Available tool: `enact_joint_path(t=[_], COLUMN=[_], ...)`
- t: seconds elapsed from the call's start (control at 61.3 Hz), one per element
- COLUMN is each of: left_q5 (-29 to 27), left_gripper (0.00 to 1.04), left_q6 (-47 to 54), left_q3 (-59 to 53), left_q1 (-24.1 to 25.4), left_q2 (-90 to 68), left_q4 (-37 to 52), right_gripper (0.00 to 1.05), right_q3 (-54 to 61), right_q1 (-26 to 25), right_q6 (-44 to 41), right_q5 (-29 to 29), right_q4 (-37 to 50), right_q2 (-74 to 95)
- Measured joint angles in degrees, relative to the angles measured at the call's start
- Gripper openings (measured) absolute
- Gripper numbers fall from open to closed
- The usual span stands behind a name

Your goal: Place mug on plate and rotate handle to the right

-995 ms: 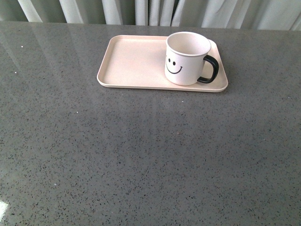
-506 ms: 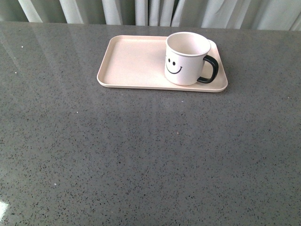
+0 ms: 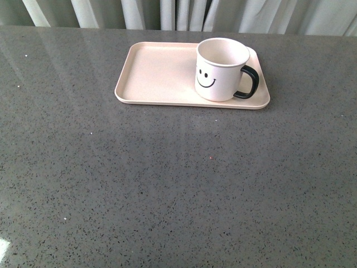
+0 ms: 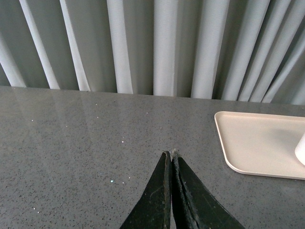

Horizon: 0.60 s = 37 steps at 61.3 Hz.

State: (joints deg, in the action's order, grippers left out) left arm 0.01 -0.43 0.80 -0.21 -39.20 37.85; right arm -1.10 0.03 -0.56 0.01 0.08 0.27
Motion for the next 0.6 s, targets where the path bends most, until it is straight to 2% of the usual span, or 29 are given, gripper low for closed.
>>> enact_joint_path(t=[0.163,0.604], left_q5=[0.0,0.0], left_gripper=[0.01,0.01], left_q6=[0.0,0.0], left_q3=[-0.02,-0.04], left_q1=[0.0,0.0], left_q2=[8.17,20.59], left_q4=[-7.34,-19.19], right_gripper=[0.96,0.96], right_q3=[0.0,0.0], right_q1=[0.0,0.0], right_q6=[0.0,0.0], right_q5=[0.0,0.0], right_q4=[0.0,0.0], right_q2=[0.0,0.0])
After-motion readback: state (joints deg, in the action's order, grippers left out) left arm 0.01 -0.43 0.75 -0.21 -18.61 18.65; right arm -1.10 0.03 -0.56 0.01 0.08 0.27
